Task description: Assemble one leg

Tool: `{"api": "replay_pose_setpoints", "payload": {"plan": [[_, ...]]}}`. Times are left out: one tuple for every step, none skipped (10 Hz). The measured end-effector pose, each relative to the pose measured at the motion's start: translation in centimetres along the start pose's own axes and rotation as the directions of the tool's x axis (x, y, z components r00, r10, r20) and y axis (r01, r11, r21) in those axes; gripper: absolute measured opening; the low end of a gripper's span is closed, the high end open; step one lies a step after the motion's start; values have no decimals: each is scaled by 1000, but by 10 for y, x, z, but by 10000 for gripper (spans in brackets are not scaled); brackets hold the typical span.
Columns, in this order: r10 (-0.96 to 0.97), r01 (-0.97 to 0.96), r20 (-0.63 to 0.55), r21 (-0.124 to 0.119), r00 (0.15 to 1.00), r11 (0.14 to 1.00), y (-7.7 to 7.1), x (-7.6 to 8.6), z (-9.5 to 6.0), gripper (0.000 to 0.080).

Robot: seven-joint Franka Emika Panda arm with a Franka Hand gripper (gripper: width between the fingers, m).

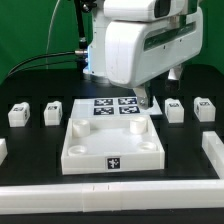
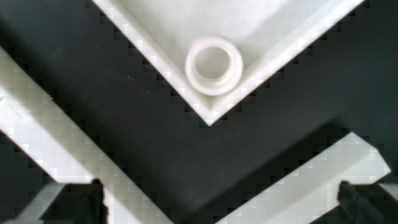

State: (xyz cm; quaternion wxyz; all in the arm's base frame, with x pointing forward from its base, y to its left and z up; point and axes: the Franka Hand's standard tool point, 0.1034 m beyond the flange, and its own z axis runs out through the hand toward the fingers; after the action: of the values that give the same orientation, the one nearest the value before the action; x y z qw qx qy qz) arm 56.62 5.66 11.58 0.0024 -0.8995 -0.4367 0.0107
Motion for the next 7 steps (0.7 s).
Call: {"api": "replay_pose_setpoints", "payload": {"plan": [[0, 0, 0, 0, 1000, 1000, 0, 0, 0, 650], [0, 0, 0, 0, 1000, 1000, 0, 0, 0, 650], [0, 0, 0, 0, 1000, 1000, 0, 0, 0, 650], [0, 0, 0, 1, 1000, 1000, 0, 0, 0, 650], [0, 0, 0, 1, 1000, 1000, 0, 0, 0, 650], [0, 0, 0, 1, 1000, 1000, 0, 0, 0, 650], [0, 0, 0, 1, 1000, 1000, 0, 0, 0, 650]]}}
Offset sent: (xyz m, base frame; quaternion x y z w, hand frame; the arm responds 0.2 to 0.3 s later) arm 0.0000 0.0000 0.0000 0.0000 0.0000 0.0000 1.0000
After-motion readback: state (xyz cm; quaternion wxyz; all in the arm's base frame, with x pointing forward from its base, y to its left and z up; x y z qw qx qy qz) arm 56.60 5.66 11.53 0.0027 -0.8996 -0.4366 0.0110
